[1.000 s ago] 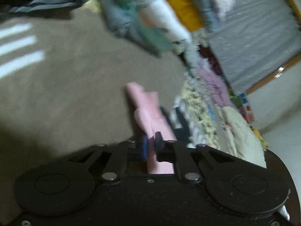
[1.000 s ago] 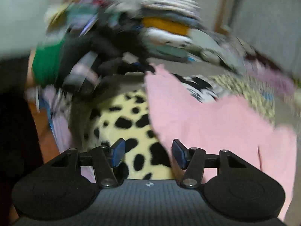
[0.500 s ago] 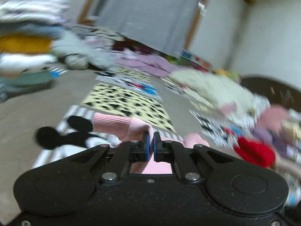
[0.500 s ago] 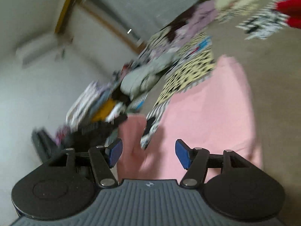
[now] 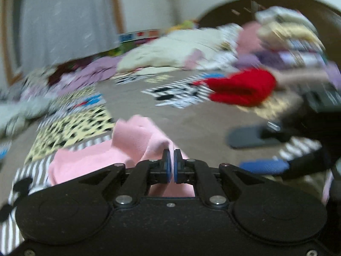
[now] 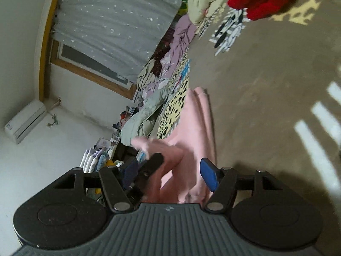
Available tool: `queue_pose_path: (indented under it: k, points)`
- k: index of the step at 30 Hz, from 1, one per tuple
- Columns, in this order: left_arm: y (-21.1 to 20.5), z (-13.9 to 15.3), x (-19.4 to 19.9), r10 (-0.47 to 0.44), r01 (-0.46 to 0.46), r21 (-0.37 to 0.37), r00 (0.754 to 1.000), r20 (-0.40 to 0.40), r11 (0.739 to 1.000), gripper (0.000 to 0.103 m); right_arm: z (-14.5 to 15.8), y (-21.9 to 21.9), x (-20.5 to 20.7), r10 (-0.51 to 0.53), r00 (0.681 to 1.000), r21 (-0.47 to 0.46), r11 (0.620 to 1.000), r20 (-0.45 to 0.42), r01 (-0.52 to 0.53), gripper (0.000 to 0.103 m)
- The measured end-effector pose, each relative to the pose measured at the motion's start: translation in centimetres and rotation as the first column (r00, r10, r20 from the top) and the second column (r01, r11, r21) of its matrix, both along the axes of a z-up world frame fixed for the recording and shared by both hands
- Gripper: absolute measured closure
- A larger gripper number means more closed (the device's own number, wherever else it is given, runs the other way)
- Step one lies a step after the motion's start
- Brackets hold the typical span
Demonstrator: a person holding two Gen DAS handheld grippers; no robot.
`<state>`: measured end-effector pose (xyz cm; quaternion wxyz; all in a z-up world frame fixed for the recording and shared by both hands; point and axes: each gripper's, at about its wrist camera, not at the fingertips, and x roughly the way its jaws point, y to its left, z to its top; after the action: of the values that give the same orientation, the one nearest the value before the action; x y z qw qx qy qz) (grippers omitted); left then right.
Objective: Fold clothes
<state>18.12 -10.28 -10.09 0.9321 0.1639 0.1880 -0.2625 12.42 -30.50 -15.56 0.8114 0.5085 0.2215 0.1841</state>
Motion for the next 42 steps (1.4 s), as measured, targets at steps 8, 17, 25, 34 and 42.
queue_pose_path:
  k: [8,17,25,34,42]
  points:
    - [-2.0,-2.2,-2.8,-0.211,0.212,0.153,0.977,-0.023,0.965,0.074,-0.7,-0.4,1.0,-0.008,0.999,-0.024,1.0,-0.033,0.007,0.029]
    - [10.2,1.4,-4.8,-0.142,0.142,-0.009,0.989,-0.031,0.99,0.057,-1.6,0.7,1.2,-0.05,0.994,-0.042,0.998,-0.099,0.046,0.032]
    - [14.7,-1.6,-6.4,-0.016,0.02,0.054,0.997,-0.079,0.998,0.055,-2.8,1.7,2.3,-0.152,0.977,-0.028,0.988,-0.149,0.149,0.075]
    - [12.4,-3.8,-7.5,0.028,-0.037,0.246,0.999,0.04,0.969,0.092,1.6,3.2,2.3,-0.126,0.991,-0.13,0.983,0.051,0.132,0.091]
    - [8.8,-5.6,-10.0,-0.123,-0.005,0.549,0.973,0.196,0.836,0.092,1.9,-1.1,0.9,-0.168,0.982,-0.158,0.971,0.084,0.18,0.091]
